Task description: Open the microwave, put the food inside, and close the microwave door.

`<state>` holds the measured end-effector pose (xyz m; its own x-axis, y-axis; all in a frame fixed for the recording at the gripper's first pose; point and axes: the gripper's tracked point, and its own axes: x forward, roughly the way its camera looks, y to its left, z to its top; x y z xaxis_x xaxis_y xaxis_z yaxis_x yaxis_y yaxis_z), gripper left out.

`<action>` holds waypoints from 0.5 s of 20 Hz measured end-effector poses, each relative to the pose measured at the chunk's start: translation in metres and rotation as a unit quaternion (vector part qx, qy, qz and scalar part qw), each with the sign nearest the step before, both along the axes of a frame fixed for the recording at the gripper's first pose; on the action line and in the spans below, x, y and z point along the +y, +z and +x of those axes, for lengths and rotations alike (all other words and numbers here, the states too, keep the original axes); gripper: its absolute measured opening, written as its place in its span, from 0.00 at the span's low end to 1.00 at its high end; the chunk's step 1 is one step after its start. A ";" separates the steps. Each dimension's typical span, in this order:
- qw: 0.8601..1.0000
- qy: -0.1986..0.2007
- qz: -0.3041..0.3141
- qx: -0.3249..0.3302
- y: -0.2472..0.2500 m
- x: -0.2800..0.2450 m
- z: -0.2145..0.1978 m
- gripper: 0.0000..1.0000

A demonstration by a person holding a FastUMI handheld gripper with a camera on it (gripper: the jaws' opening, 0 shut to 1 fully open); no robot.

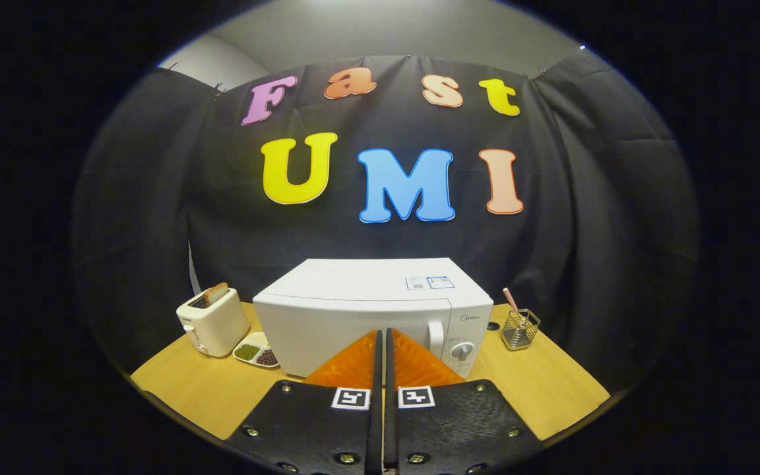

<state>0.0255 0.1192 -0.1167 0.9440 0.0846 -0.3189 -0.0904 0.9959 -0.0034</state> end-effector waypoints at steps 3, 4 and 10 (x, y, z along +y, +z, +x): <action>1.000 0.014 0.010 -0.005 0.012 0.008 -0.026 0.01; 1.000 0.020 0.017 -0.008 0.016 0.011 -0.033 0.01; 0.999 0.031 0.029 -0.010 0.017 0.011 -0.068 0.53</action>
<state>-0.0427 0.1306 -0.0993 0.9426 0.1611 -0.2925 -0.1528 0.9869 0.0511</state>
